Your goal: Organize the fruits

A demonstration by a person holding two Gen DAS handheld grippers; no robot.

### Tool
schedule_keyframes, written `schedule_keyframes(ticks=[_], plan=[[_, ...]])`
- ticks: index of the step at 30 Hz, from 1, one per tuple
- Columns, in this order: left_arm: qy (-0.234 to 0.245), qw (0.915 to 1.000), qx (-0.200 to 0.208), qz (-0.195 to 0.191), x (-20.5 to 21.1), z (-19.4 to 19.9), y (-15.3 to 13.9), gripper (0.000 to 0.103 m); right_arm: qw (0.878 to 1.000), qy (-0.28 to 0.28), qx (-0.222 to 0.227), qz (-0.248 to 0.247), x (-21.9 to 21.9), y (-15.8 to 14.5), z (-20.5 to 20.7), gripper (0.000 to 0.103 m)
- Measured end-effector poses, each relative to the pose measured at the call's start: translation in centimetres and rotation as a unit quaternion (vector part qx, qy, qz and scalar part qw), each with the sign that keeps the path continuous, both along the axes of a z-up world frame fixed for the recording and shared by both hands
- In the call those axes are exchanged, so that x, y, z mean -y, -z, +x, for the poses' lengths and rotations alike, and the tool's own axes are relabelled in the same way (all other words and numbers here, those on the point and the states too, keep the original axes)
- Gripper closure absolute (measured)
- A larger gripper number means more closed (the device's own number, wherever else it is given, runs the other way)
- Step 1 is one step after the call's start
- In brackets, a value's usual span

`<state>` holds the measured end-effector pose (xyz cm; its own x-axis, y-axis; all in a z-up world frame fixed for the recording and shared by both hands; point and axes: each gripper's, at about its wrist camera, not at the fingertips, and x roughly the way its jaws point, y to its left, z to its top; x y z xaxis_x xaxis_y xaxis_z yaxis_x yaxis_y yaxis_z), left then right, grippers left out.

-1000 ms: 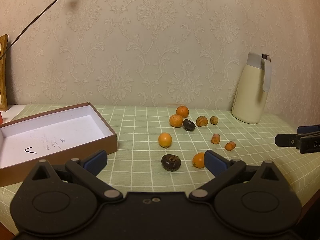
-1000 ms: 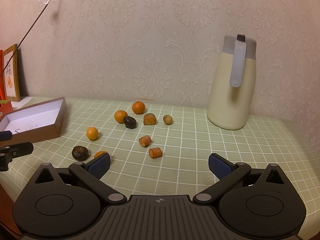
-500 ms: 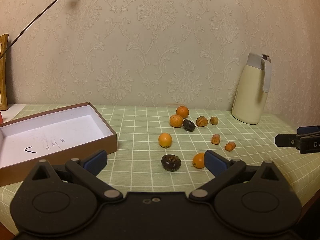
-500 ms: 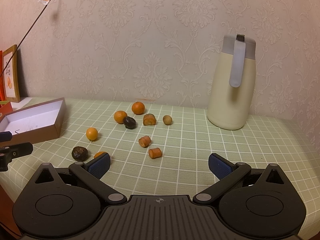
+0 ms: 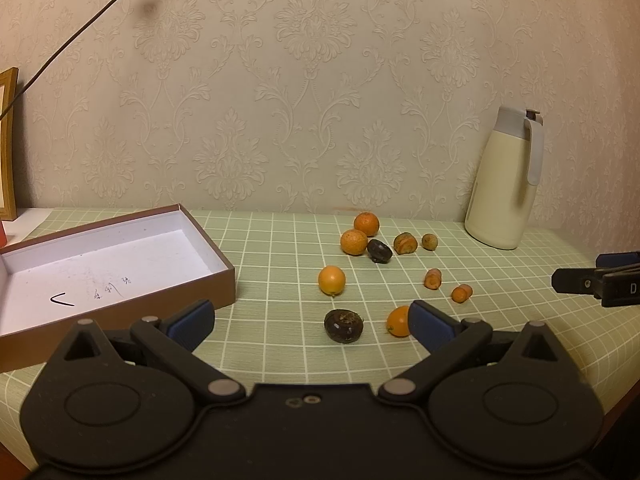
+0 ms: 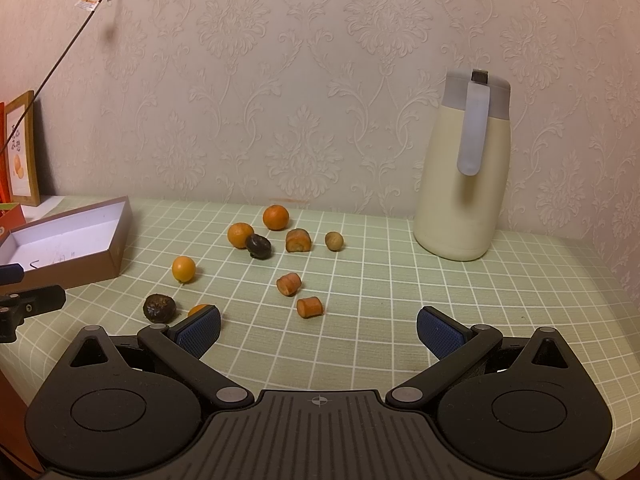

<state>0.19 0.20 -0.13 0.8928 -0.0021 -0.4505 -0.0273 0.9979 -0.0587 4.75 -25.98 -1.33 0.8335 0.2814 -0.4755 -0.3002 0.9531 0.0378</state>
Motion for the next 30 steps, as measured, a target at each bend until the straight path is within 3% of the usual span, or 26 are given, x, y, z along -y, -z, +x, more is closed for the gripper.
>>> schedule_keyframes(ticks=[30], plan=[[-0.005,1.0,-0.006,0.002,0.09,0.05,0.06,0.006,1.0,0.001,0.001,0.001,0.1,-0.01,-0.18,0.0]])
